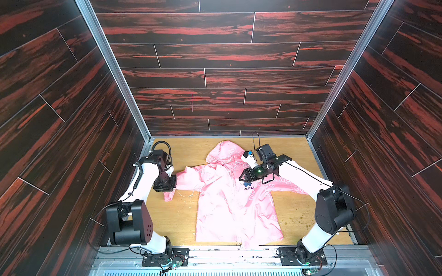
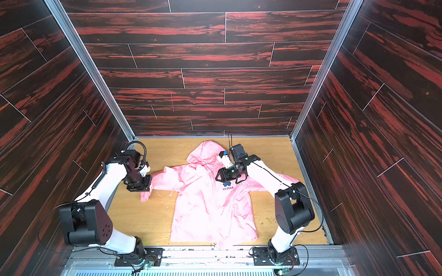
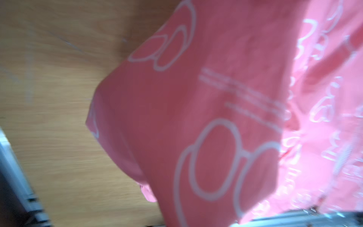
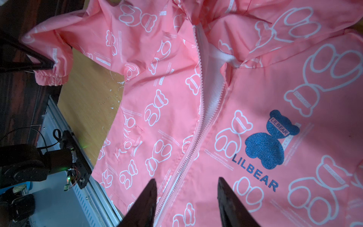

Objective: Unzip the jacket
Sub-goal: Smooth out the jacket at the center of the board.

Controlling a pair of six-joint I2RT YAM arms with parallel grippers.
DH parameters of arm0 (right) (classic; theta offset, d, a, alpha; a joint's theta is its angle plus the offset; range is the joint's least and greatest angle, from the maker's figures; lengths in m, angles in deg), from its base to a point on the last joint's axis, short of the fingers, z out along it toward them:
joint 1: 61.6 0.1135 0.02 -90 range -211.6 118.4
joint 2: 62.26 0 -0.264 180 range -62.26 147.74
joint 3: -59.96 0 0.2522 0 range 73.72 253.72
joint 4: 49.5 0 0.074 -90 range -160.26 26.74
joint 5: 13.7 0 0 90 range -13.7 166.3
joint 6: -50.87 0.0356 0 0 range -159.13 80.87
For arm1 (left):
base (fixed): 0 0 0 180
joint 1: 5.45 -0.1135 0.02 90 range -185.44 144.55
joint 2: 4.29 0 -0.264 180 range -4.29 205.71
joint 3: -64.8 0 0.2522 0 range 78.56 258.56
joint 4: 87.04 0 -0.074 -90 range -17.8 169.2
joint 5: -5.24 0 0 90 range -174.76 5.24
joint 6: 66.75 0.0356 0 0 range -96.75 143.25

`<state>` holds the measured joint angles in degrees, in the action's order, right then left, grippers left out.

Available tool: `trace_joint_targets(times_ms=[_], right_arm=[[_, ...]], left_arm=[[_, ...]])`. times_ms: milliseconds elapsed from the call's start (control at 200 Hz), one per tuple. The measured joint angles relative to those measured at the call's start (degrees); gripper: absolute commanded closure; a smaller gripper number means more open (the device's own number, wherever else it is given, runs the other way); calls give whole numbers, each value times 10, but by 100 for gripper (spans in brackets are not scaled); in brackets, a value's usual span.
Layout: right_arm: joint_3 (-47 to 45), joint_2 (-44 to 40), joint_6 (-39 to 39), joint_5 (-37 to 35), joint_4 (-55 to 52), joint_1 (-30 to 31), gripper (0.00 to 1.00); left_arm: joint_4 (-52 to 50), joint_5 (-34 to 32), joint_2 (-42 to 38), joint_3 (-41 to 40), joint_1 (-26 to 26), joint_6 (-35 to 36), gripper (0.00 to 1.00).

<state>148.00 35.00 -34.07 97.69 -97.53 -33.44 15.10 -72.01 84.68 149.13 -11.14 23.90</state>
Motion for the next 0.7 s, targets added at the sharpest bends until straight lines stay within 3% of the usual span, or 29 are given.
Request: trace_joint_targets(times_ms=[195, 436, 616, 686, 701], right_arm=[[10, 0, -7, 0, -8, 0, 51], [38, 2, -6, 20, -8, 0, 51], [53, 2, -7, 24, -8, 0, 51], [53, 2, -7, 24, -9, 0, 51], [53, 2, -7, 24, -9, 0, 51]], left_arm=[[-39, 100, 27, 6, -3, 0, 100], [-30, 148, -43, -23, -30, -14, 95], [39, 240, -26, -60, -129, -50, 71], [87, 274, 14, -72, -168, -80, 55], [97, 280, 22, -74, -174, -94, 41]])
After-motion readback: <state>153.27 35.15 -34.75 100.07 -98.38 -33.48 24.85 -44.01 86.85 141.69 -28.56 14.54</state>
